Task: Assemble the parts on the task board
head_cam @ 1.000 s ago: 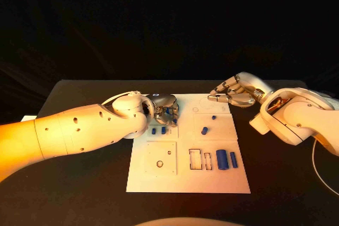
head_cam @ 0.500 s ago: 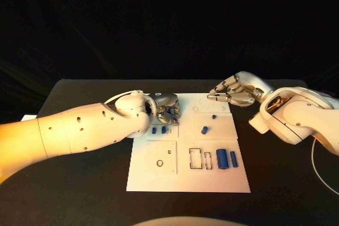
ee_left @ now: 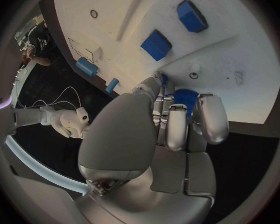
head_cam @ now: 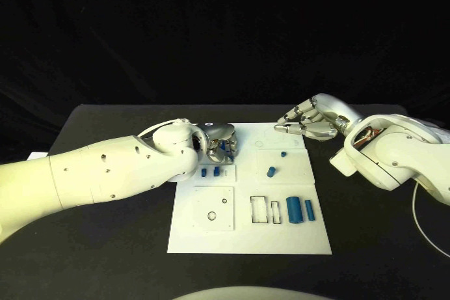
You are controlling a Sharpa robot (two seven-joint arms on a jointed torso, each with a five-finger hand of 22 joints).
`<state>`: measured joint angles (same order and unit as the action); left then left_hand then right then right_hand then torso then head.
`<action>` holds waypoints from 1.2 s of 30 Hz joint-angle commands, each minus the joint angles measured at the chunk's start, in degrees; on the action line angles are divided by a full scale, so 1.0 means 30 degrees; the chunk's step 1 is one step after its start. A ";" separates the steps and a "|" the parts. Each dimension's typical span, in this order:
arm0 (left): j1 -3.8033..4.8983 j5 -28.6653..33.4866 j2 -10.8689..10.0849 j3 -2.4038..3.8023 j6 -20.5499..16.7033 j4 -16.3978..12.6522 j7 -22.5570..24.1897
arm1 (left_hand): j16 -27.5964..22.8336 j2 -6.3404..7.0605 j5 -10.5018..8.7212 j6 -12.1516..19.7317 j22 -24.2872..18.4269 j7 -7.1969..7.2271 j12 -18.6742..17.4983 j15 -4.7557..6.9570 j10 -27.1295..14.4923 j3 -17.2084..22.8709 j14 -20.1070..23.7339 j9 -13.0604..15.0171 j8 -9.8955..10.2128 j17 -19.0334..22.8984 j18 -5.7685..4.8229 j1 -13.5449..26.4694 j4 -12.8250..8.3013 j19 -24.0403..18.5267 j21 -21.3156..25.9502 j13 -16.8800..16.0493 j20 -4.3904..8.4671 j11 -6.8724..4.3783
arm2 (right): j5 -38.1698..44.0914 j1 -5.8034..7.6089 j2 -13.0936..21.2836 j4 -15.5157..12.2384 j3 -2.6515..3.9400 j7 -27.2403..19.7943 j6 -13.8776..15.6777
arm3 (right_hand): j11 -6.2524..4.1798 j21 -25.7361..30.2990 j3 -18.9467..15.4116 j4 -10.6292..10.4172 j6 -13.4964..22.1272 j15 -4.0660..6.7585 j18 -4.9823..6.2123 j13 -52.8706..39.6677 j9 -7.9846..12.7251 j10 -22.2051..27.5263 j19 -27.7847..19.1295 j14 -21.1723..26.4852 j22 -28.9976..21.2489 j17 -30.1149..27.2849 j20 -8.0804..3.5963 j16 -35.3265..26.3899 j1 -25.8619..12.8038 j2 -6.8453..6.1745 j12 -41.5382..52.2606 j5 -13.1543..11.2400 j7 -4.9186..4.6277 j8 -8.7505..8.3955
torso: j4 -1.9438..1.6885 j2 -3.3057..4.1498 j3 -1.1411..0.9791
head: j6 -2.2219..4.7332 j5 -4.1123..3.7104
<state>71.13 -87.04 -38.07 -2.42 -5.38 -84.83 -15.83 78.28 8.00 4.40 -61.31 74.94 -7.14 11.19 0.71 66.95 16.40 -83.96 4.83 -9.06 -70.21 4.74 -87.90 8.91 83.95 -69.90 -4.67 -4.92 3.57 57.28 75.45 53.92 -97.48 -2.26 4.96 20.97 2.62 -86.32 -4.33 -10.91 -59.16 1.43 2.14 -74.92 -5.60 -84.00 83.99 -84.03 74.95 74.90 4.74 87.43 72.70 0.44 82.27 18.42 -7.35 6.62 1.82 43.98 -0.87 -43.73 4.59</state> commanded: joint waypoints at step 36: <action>-0.0016 0.1646 -0.0822 0.0264 -0.1896 -0.0784 0.0500 | 0.0337 0.0277 0.0040 -0.1500 0.1212 -0.0195 -0.1724 0.0200 0.2084 0.3792 -0.0780 -0.0234 0.0905 0.0157 -0.0284 0.0337 -0.1702 0.0396 -0.0546 0.0019 0.0205 -0.0046 | 0.0026 -0.0015 -0.0035 -0.0035 0.0001 -0.0218 -0.0211 | -0.0013 0.0107 -0.0198 -0.0102 0.0125 0.0042 -0.0066 -0.3696 -0.0035 -0.0828 0.0521 -0.1654 0.2178 0.3503 -0.0058 -0.0060 0.0149 0.0076 -0.0012 0.0070 -0.0012 -0.0012 | -0.0012 -0.0024 -0.0014 | 0.0037 0.0160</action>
<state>71.04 -84.59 -40.29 -1.73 -8.82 -86.65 -15.76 78.94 8.96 4.43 -66.00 74.92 -7.55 6.19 1.54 73.35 27.46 -83.98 4.20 -6.60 -69.78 4.85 -87.40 3.71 84.14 -71.23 -4.71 -4.29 3.15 57.22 75.45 53.87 -97.52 -2.26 4.86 20.90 2.62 -86.32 -4.57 -11.15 -59.16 1.43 2.14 -74.92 -5.63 -84.00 83.99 -84.03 74.92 74.93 4.74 87.43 72.70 0.44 82.27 18.41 -7.35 6.62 1.79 43.91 -0.91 -43.74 5.05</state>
